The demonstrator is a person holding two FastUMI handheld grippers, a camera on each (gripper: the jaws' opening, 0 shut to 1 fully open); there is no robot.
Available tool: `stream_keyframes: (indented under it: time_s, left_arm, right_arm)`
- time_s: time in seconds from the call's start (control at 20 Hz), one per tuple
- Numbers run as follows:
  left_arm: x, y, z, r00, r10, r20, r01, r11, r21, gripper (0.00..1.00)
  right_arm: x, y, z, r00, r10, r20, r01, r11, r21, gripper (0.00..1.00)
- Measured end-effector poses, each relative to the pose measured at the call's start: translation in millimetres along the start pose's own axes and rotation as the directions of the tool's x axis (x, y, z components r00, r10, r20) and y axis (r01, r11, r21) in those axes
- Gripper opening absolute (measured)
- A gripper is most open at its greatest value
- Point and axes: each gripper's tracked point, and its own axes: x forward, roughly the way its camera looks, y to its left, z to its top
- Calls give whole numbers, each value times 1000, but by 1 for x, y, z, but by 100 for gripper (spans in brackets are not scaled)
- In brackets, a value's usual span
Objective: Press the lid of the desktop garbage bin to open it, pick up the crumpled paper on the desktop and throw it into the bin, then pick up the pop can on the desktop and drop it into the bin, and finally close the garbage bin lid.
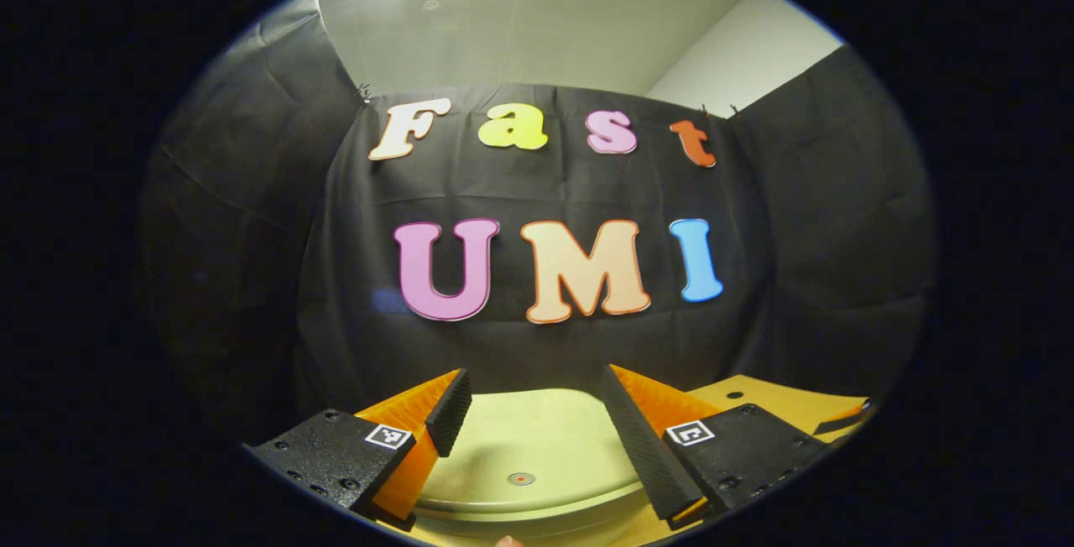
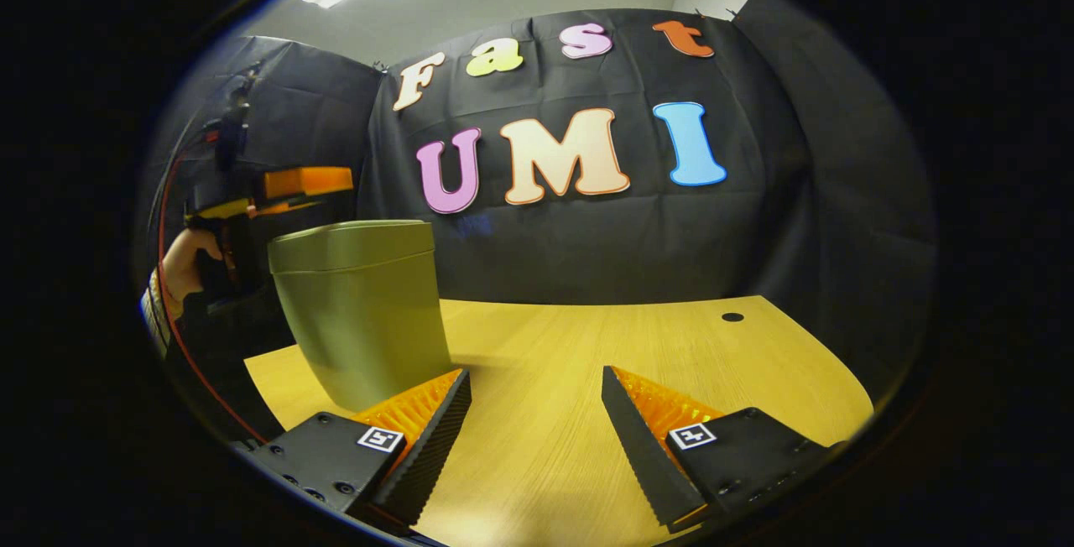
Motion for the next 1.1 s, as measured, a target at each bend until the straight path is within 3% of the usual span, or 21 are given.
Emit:
stream_keyframes:
  time_s: [0.2,0.35,0.4,0.45,0.5,0.55,0.95,1.1]
  left_arm:
    - [-8,-83,21,977,-201,73,203,979,-25,92]
    - [-30,-147,7,935,-341,96,351,930,-110,93]
    - [-35,-162,0,923,-371,99,382,914,-139,100]
    - [-40,-176,-11,912,-397,100,409,898,-160,95]
    - [-46,-186,-21,902,-420,96,431,886,-173,100]
    - [-48,-194,-34,897,-432,93,442,880,-175,95]
    - [-67,-213,-146,834,-551,2,527,797,-295,95]
    - [-67,-208,-176,823,-567,-30,534,791,-298,93]
  right_arm:
    - [5,-9,-1,999,-33,8,33,999,2,99]
    - [5,-14,1,998,-51,21,51,999,9,99]
    - [4,-14,2,998,-53,25,53,999,5,99]
    - [3,-17,6,997,-63,34,63,998,2,99]
    - [0,-21,9,996,-75,44,75,997,0,99]
    - [-2,-24,13,995,-85,56,85,996,1,99]
    - [-8,-27,29,985,-119,128,119,993,12,99]
    - [4,-23,17,987,-121,101,125,992,-31,98]
